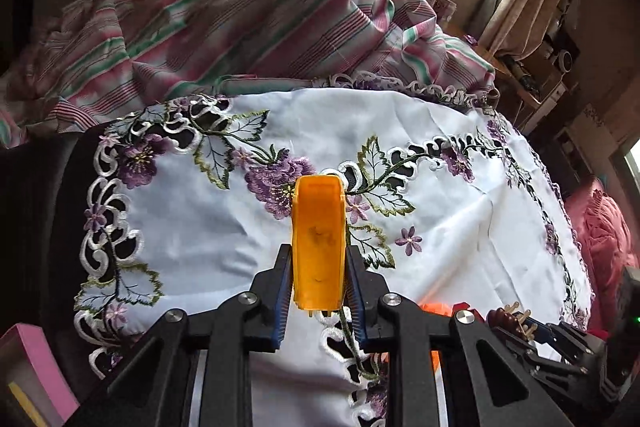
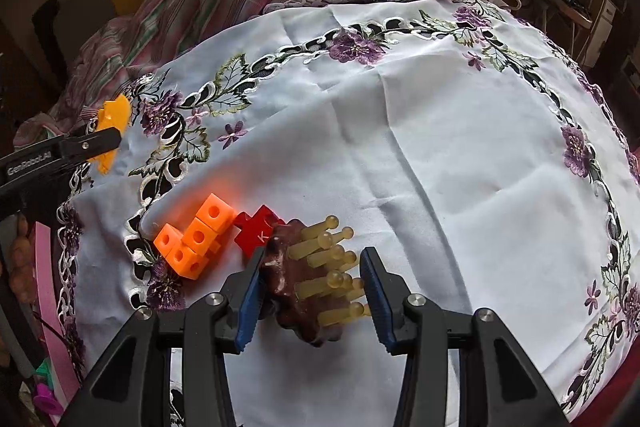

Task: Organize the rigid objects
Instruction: 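Lift the yellow-orange piece and carry it toward the tray with the left tool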

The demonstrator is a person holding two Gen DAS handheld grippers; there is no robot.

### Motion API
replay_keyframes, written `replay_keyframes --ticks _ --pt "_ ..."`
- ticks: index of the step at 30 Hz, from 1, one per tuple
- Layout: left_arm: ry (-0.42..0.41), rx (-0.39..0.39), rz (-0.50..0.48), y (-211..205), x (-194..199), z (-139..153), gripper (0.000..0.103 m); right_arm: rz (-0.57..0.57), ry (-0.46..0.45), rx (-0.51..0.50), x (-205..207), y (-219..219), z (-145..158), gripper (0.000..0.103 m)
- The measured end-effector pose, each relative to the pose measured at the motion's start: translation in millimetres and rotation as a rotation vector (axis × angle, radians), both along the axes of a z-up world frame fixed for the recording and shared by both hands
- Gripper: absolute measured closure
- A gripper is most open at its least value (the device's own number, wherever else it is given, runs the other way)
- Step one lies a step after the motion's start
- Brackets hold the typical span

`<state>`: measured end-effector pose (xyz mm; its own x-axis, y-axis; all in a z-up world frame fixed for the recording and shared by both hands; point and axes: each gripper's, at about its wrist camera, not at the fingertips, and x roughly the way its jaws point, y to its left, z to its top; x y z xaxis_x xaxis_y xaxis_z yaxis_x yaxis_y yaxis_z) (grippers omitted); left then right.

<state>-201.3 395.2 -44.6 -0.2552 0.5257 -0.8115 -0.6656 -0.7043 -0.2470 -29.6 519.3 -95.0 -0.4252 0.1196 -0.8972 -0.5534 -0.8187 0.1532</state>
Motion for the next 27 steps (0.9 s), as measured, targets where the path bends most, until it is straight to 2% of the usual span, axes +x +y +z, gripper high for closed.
replay_keyframes --ticks 8,19,27 --pt "0.047 0.047 0.032 -60 54 24 0.078 0.018 -0.006 0.029 -1 -3 -1 0.056" --pt "0.183 0.02 0.164 -149 129 51 0.078 0.056 -0.02 0.095 -2 -14 -2 0.056" --pt "0.259 0.015 0.246 -203 162 71 0.078 0.073 -0.025 0.126 -2 -18 -2 0.056"
